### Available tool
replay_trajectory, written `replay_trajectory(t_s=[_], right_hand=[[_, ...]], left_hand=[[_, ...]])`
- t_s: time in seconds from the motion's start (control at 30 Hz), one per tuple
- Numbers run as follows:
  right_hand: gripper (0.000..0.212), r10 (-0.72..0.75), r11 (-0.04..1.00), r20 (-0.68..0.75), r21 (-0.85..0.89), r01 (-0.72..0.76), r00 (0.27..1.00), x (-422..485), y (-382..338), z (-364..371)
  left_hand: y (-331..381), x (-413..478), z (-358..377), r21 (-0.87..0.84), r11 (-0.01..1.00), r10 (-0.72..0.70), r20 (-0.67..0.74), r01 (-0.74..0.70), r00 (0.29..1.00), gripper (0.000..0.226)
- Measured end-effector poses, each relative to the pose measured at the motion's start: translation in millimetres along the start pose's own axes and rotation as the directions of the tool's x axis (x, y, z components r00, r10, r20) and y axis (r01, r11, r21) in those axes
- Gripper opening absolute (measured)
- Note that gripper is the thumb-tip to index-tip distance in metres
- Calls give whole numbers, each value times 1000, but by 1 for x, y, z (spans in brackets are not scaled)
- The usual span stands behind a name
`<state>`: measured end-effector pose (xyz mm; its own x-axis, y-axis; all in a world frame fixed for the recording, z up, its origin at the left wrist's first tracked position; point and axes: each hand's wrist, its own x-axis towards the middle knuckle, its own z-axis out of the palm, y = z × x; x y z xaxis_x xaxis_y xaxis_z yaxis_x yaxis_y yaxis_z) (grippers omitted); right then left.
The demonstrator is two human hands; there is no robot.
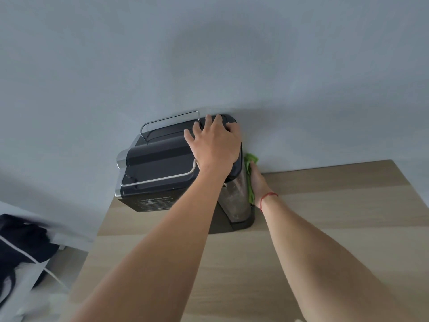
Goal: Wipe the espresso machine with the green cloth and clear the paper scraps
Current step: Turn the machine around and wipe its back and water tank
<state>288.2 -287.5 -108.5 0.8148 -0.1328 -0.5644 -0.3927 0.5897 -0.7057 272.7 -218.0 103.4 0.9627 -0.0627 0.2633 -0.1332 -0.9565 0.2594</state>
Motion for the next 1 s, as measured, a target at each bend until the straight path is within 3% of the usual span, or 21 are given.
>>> replay_trajectory(t_s=[0.2, 0.4, 0.57, 1.0], right_hand=[[52, 24, 992, 18, 125, -26, 1000, -60, -13, 11], [49, -180, 980, 21, 88, 177, 983, -110, -70, 42], [40, -244, 966, 101, 108, 233, 965, -131, -108, 54], [90, -70, 997, -28, 25, 71, 997, -32, -40, 25]], left_hand=[[0, -1, -1, -1, 1000, 2, -2, -2, 1000, 41], [0, -3, -3, -6, 1000, 4, 4, -4, 1000, 45], [0, -4, -1, 4, 1000, -5, 14, 5, 1000, 47], [-1, 1, -1, 4, 1000, 4, 13, -4, 1000, 43]])
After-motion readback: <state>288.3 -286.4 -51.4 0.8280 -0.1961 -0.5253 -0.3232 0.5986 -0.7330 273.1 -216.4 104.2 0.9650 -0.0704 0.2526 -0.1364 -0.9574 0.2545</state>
